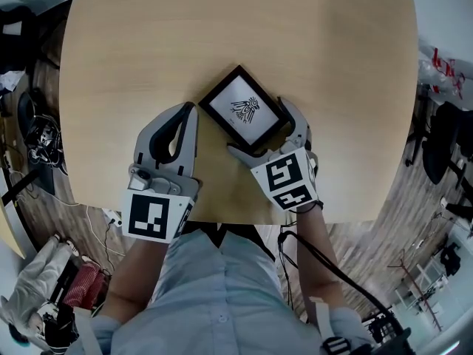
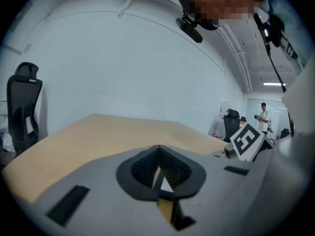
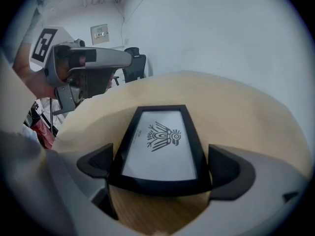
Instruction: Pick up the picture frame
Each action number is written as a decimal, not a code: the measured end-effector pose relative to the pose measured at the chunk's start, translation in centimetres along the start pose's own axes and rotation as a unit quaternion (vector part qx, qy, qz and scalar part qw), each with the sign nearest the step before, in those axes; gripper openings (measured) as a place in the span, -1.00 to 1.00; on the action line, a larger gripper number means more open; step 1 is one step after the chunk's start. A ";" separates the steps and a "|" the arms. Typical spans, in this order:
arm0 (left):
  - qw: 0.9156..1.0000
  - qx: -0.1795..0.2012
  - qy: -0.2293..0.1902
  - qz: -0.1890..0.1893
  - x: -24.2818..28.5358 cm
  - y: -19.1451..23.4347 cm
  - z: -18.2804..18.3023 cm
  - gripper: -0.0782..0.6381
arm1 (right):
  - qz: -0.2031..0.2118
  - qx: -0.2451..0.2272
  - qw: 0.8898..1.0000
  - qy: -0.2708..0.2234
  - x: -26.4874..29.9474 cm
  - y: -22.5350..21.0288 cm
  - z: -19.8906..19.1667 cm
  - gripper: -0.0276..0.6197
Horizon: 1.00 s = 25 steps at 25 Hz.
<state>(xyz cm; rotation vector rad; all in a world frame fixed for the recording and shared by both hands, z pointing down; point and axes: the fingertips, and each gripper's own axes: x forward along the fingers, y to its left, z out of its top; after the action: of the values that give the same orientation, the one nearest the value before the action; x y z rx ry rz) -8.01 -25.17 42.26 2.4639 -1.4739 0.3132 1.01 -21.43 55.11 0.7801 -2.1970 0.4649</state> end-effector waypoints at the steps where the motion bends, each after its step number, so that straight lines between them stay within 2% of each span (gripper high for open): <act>1: 1.000 -0.001 0.000 0.001 0.0 0.1 0.0 -0.78 | 0.002 -0.001 1.000 0.002 0.0 0.0 0.0 0.85; 10: 1.000 -0.003 -0.002 0.000 -0.1 -0.2 0.0 -0.78 | -0.005 0.000 1.000 0.009 -0.1 -0.4 -0.4 0.84; 14: 1.000 -0.001 -0.002 0.002 -0.2 -0.1 -0.1 -0.78 | -0.009 0.011 1.000 -0.008 0.0 -0.6 -0.4 0.84; 20: 1.000 -0.003 0.004 0.006 -0.4 0.1 -0.2 -0.78 | -0.038 0.010 0.999 -0.035 -0.2 -1.6 0.3 0.84; 25: 1.000 -0.002 0.009 0.005 -0.4 0.1 -0.5 -0.78 | -0.040 0.019 0.998 -0.054 -0.6 -1.7 1.0 0.84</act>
<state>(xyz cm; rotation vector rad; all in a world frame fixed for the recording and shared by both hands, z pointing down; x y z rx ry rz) -8.33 -24.68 42.62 2.4453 -1.4785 0.3339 1.84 -23.00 54.16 0.9283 -2.2531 0.4342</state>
